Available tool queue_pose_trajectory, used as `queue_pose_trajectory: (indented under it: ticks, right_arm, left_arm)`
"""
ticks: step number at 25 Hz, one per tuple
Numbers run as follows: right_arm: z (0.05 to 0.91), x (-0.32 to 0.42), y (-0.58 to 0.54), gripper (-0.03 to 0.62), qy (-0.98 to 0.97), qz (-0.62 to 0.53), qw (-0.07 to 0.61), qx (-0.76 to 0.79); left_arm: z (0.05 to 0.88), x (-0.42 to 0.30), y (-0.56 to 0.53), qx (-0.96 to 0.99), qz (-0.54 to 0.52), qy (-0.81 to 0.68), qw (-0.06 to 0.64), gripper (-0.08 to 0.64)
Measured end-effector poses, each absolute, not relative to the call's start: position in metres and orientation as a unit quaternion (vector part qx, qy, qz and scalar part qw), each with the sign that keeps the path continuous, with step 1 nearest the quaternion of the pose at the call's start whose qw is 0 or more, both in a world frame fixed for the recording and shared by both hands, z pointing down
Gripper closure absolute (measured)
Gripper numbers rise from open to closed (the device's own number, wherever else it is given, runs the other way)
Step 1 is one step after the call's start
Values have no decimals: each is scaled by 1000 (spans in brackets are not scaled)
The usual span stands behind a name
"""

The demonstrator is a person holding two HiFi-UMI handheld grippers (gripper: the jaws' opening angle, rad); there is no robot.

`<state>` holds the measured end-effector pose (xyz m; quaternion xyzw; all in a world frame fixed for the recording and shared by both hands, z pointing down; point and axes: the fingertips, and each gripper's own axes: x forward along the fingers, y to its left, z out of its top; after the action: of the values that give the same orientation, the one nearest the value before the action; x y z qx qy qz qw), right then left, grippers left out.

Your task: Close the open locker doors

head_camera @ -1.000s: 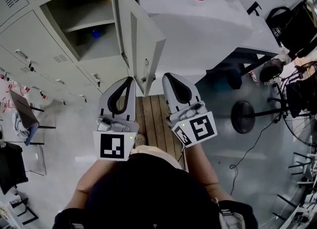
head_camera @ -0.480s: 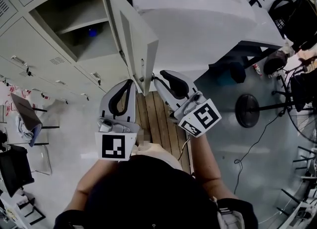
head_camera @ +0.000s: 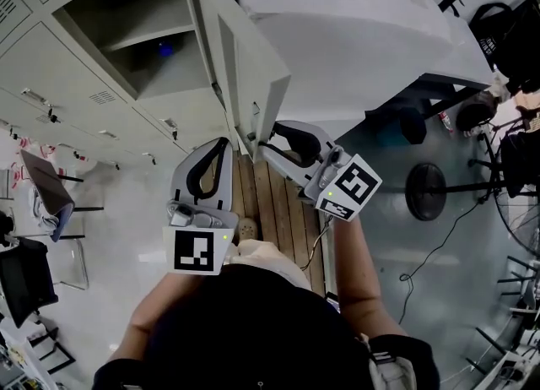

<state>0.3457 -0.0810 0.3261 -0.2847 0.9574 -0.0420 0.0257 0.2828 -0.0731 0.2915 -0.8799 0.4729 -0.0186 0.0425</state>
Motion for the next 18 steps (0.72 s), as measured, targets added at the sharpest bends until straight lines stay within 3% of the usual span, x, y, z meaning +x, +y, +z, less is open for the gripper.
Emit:
queue_pose_trajectory:
  ticks: [18]
  right_arm:
    - [325,300,-76,439,975,-37,31,-215]
  left_arm:
    - [294,249,-77,-863,-17,504,32,558]
